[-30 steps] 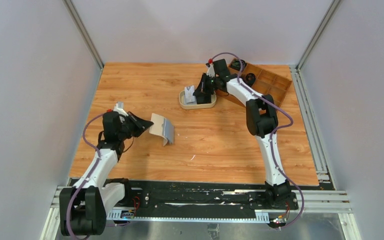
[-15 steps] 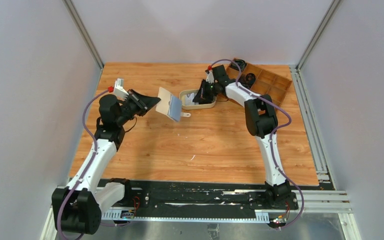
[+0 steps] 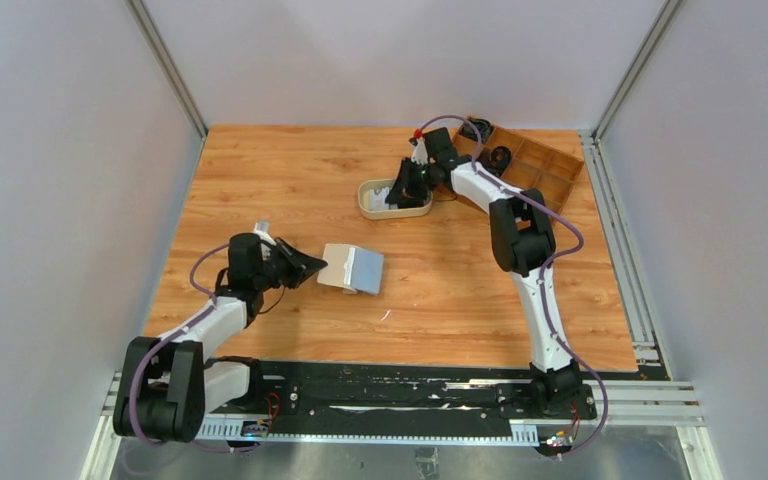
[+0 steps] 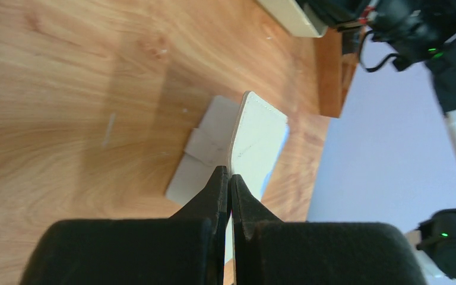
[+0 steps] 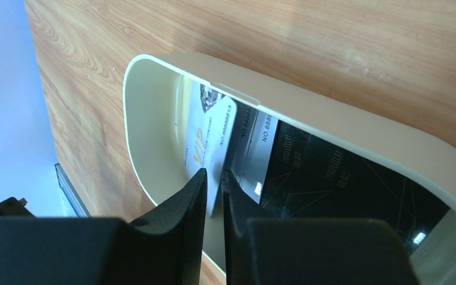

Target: Take the credit cards out of the card holder

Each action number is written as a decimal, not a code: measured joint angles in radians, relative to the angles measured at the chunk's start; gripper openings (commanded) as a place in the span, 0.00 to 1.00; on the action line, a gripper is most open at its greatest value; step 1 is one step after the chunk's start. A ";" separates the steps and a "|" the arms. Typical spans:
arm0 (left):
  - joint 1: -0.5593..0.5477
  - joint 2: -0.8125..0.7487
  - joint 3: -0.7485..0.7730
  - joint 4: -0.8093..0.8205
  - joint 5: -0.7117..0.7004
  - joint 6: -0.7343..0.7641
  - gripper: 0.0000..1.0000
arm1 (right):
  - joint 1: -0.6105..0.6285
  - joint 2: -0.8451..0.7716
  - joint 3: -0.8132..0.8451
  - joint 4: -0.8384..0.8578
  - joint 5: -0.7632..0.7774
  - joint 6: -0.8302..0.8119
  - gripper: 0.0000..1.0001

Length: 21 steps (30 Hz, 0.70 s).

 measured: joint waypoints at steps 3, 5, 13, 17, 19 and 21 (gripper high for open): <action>0.000 0.037 -0.011 -0.010 -0.019 0.048 0.00 | 0.004 0.000 0.034 -0.048 0.019 -0.043 0.44; 0.000 0.044 -0.005 -0.037 -0.042 0.089 0.00 | 0.008 -0.002 0.055 -0.077 0.036 -0.073 0.57; 0.000 -0.038 0.129 -0.284 -0.227 0.285 0.00 | 0.019 -0.058 0.082 -0.177 0.105 -0.175 0.61; 0.000 -0.083 0.199 -0.383 -0.321 0.365 0.00 | 0.019 -0.117 0.081 -0.204 0.137 -0.205 0.61; 0.000 -0.088 0.211 -0.411 -0.352 0.391 0.04 | 0.019 -0.154 0.074 -0.208 0.150 -0.217 0.61; 0.000 -0.082 0.213 -0.439 -0.379 0.413 0.22 | 0.019 -0.196 0.065 -0.211 0.156 -0.231 0.62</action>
